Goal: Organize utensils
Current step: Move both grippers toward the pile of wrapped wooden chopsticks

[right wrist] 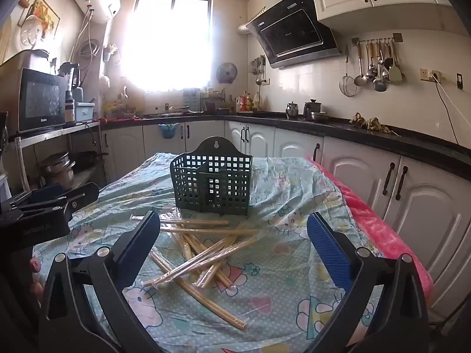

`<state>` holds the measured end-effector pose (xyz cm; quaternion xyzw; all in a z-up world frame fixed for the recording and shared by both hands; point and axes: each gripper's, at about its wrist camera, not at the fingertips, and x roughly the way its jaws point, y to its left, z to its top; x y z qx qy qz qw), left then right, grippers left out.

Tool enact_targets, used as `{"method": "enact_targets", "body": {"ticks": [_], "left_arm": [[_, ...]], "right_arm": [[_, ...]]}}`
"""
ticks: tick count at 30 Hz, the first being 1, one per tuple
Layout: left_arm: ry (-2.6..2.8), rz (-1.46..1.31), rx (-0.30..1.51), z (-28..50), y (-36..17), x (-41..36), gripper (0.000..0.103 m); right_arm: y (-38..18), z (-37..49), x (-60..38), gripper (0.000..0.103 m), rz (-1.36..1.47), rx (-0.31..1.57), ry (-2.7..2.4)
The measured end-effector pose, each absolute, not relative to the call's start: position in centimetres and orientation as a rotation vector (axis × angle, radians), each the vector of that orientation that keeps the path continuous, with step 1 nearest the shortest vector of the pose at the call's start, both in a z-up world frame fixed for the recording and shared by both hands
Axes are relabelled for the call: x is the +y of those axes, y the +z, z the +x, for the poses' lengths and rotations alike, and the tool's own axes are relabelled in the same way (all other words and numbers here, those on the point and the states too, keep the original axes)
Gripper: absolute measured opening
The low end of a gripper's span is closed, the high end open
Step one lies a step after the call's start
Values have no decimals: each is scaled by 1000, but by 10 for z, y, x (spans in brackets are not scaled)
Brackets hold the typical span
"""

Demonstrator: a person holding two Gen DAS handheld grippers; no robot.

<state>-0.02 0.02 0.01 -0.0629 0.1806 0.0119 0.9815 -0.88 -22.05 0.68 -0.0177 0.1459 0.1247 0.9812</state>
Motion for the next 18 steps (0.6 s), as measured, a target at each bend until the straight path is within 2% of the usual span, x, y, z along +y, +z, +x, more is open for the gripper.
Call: {"method": "enact_targets", "body": {"ticks": [18], "left_arm": [[22, -110, 346, -1, 3, -3, 93]], "right_arm": [[6, -9, -220, 97, -39, 295, 253]]}}
